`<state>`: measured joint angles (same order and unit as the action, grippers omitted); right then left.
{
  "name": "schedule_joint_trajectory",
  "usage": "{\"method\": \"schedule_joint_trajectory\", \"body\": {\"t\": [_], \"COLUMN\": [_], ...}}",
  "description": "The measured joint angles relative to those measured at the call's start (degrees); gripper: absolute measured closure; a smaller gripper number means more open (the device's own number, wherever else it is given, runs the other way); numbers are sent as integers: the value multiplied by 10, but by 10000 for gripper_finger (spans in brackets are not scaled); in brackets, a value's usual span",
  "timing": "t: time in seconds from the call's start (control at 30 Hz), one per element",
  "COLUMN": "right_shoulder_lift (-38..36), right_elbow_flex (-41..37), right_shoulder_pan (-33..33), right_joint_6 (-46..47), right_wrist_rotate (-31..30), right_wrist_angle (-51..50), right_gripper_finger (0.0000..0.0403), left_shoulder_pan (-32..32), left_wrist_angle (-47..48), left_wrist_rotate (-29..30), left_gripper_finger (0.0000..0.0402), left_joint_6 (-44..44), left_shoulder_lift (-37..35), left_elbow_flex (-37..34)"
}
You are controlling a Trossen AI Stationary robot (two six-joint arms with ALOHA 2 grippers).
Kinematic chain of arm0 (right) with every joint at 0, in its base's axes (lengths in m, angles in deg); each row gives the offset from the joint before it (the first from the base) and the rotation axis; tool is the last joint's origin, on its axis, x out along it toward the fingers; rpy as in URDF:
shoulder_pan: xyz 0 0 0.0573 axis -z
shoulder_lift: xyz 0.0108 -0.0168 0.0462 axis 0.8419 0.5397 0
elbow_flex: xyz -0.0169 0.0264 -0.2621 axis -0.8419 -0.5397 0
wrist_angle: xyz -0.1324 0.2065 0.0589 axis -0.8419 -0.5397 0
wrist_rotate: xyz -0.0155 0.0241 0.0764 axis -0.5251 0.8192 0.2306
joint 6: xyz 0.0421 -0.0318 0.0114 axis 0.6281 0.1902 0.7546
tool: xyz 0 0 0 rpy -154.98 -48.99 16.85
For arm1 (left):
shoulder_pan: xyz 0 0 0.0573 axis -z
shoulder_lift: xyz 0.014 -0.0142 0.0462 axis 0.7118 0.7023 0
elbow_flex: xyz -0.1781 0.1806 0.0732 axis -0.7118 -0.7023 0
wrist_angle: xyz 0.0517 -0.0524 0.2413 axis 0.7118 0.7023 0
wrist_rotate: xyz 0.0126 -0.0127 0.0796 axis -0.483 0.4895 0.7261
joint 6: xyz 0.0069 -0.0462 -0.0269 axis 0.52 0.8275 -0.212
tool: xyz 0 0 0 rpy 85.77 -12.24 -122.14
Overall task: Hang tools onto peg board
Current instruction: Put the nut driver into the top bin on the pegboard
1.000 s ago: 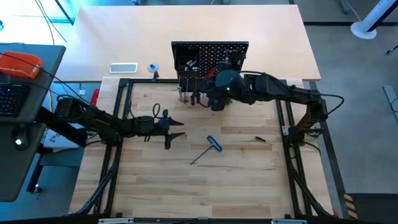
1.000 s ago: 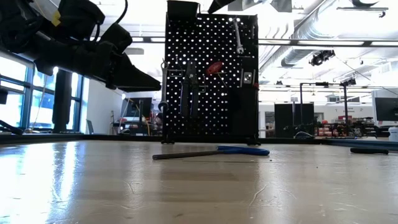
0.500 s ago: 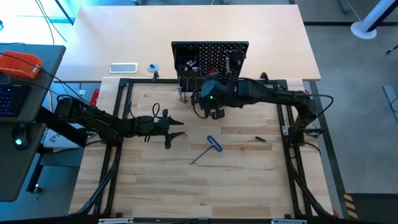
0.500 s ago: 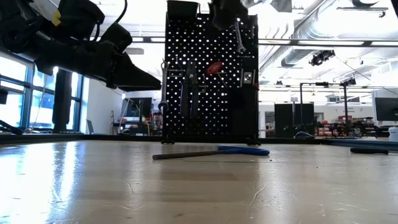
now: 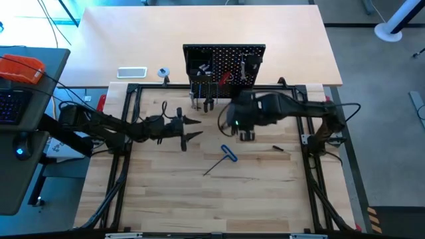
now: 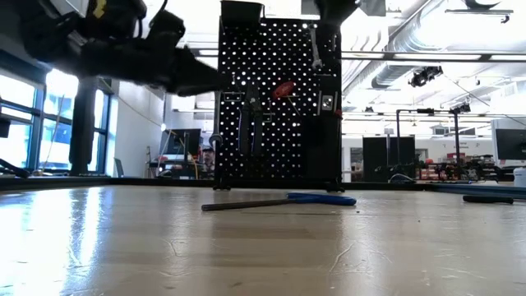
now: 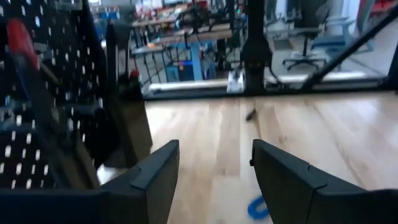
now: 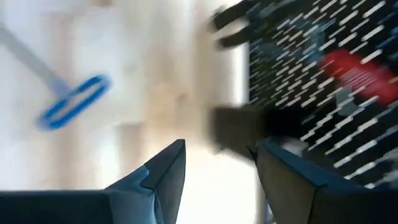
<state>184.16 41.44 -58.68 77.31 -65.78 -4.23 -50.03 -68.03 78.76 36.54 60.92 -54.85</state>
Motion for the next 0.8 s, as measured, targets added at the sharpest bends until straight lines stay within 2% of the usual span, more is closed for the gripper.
{"method": "schedule_joint_trajectory", "body": {"t": [0.13, 0.27, 0.5, 0.63, 0.8], "right_shoulder_lift": [-2, -2, -2, -19, -41], "right_elbow_flex": [-2, -2, -15, -87, -207], "right_shoulder_pan": [-51, -113, -204, -246, -295], "right_joint_6": [112, 176, 258, 319, 424], "right_wrist_rotate": [27, -3, -59, -79, -81], "right_wrist_angle": [-79, -98, -95, -97, -94], "right_gripper_finger": [214, 215, 214, 214, 215], "left_shoulder_pan": [-22, -37, -79, -112, -153], "left_wrist_angle": [1, 18, 240, 193, 135], "left_wrist_rotate": [-11, -15, -3, 28, 12], "left_gripper_finger": [207, 207, 207, 207, 216], "left_joint_6": [-14, -46, -94, -77, -16], "left_shoulder_lift": [0, 0, 12, 23, 39], "left_elbow_flex": [38, 94, 262, 287, 287]}}
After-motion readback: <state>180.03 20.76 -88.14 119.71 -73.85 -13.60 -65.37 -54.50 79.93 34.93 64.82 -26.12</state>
